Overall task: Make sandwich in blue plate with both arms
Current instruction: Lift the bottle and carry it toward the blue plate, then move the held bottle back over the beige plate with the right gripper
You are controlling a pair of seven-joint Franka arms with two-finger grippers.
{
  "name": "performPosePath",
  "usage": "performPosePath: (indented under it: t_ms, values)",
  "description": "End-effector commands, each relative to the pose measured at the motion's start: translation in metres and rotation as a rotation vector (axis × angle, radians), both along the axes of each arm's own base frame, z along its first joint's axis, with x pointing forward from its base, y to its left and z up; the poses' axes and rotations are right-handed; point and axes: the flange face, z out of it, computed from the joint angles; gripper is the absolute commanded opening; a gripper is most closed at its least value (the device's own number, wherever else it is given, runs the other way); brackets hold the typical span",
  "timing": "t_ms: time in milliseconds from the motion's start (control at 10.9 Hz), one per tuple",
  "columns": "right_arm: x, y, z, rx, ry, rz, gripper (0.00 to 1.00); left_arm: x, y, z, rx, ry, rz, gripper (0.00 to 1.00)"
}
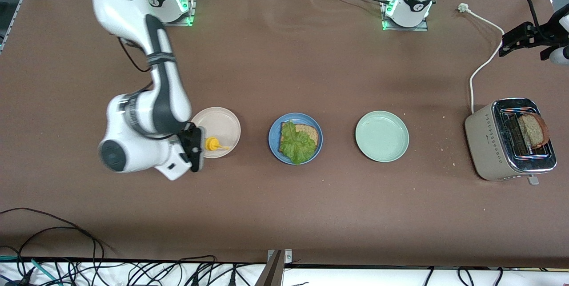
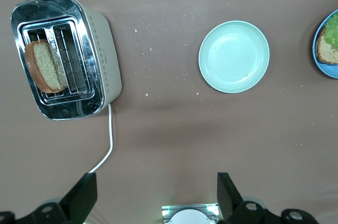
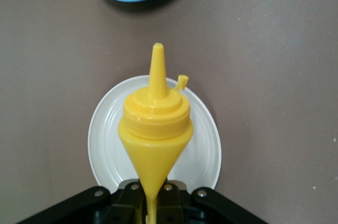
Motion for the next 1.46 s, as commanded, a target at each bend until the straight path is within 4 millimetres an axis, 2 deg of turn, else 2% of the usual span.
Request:
performPosePath:
  t_ms: [0, 274, 457, 640, 915, 1098, 1189, 1281, 1372]
  values:
    - [-0.032, 0.1, 0.018, -0.289, -0.148, 0.013, 0.0, -0.002, 0.0, 0.005, 0.0, 0.002, -0.014, 1.0]
    - [-0.091, 0.194, 0.016, -0.52, -0.294, 0.076, 0.0, -0.002, 0.002, 0.005, -0.001, 0.002, -0.011, 1.0]
    - [-0.123, 0.235, 0.006, -0.64, -0.394, 0.118, 0.0, -0.002, 0.003, 0.005, 0.0, 0.002, -0.009, 1.0]
    - [-0.142, 0.257, -0.004, -0.705, -0.446, 0.19, 0.0, -0.002, 0.001, 0.005, 0.0, 0.002, -0.013, 1.0]
    - [-0.145, 0.259, -0.007, -0.733, -0.461, 0.212, 0.0, -0.002, 0.004, 0.005, 0.0, 0.002, -0.006, 1.0]
    - [-0.143, 0.256, 0.0, -0.739, -0.462, 0.218, 0.0, -0.002, 0.003, 0.005, -0.001, 0.002, -0.008, 1.0]
    - [-0.143, 0.255, 0.012, -0.723, -0.461, 0.211, 0.0, -0.002, 0.006, 0.005, 0.0, 0.002, -0.005, 1.0]
    - [-0.138, 0.249, 0.032, -0.688, -0.454, 0.2, 0.0, -0.002, 0.006, 0.004, -0.002, 0.004, -0.003, 1.0]
    - [-0.131, 0.231, 0.048, -0.648, -0.385, 0.166, 0.0, -0.002, 0.006, 0.004, -0.002, 0.004, -0.003, 1.0]
